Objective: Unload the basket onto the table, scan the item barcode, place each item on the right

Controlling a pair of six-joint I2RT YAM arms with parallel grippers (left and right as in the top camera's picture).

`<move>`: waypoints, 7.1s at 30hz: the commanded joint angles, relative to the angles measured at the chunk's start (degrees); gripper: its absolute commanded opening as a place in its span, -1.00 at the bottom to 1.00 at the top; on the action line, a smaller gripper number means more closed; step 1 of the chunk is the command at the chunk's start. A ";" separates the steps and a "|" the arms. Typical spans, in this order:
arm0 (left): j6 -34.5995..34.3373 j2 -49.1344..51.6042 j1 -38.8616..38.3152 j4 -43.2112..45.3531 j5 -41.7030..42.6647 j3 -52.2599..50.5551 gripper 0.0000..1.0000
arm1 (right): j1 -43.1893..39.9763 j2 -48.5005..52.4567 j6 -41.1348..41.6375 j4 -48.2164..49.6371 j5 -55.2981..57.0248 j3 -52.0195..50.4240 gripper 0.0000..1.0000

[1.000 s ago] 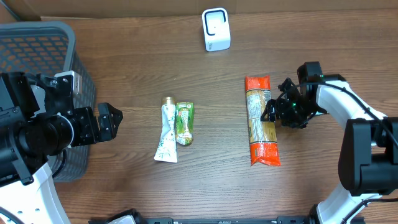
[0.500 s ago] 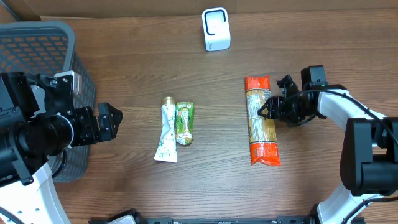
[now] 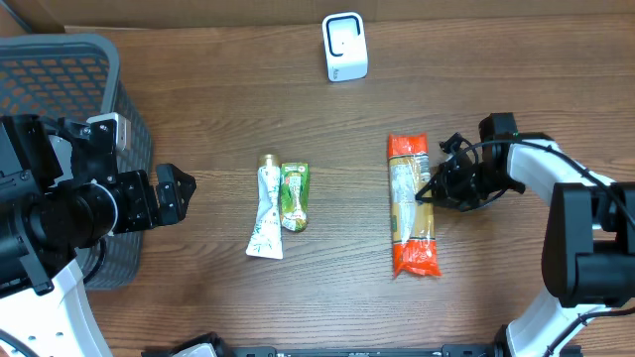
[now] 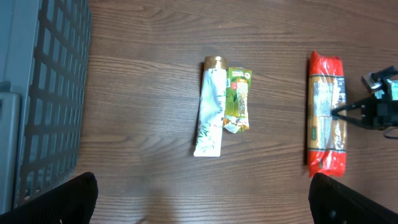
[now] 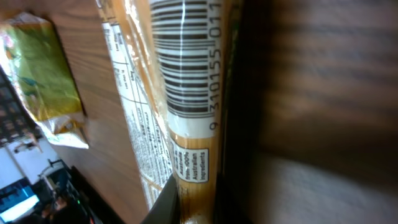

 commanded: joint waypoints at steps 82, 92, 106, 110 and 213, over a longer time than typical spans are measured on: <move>0.44 0.20 0.28 0.07 0.00 -0.04 1.00 | 20.81 -4.79 9.75 -7.08 28.06 0.09 -0.88; 0.44 0.20 0.28 0.07 0.00 -0.04 0.99 | 13.64 -9.03 0.48 -11.10 10.03 3.65 -0.93; 0.44 0.20 0.28 0.07 0.00 -0.04 1.00 | 9.53 -10.38 -15.65 -13.90 -19.58 6.25 -0.92; 0.44 0.20 0.28 0.07 0.00 -0.04 0.99 | 9.60 -11.45 -16.37 -19.98 -23.02 13.51 -0.93; 0.44 0.20 0.28 0.07 0.02 -0.04 0.99 | 26.27 37.68 -57.68 38.86 97.68 65.75 -0.93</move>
